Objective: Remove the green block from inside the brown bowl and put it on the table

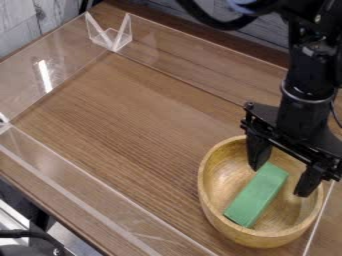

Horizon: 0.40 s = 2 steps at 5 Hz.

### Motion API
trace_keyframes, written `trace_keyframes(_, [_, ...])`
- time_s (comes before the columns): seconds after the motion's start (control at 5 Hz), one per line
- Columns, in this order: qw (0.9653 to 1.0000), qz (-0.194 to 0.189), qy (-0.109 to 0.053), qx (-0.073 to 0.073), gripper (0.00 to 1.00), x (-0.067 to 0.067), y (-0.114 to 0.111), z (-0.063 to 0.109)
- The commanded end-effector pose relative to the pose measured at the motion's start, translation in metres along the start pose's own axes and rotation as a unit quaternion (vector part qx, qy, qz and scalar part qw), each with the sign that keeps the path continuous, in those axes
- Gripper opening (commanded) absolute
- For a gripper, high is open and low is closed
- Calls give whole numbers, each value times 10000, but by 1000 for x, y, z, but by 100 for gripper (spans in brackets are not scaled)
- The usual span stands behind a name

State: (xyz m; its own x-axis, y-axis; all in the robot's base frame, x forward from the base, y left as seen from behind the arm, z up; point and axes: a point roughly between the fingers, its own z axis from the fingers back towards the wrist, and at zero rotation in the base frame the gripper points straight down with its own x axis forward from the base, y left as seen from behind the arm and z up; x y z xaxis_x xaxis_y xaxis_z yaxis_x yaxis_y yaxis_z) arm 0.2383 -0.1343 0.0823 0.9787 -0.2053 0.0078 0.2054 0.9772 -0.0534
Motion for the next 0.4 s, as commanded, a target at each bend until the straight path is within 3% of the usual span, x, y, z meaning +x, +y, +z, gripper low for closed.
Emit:
trace_keyframes(0.0, [9997,-25,-216,-63,100,4,-5,2])
trace_keyframes(0.2, [9996,-24,-281,-78,100,5,-6,-1])
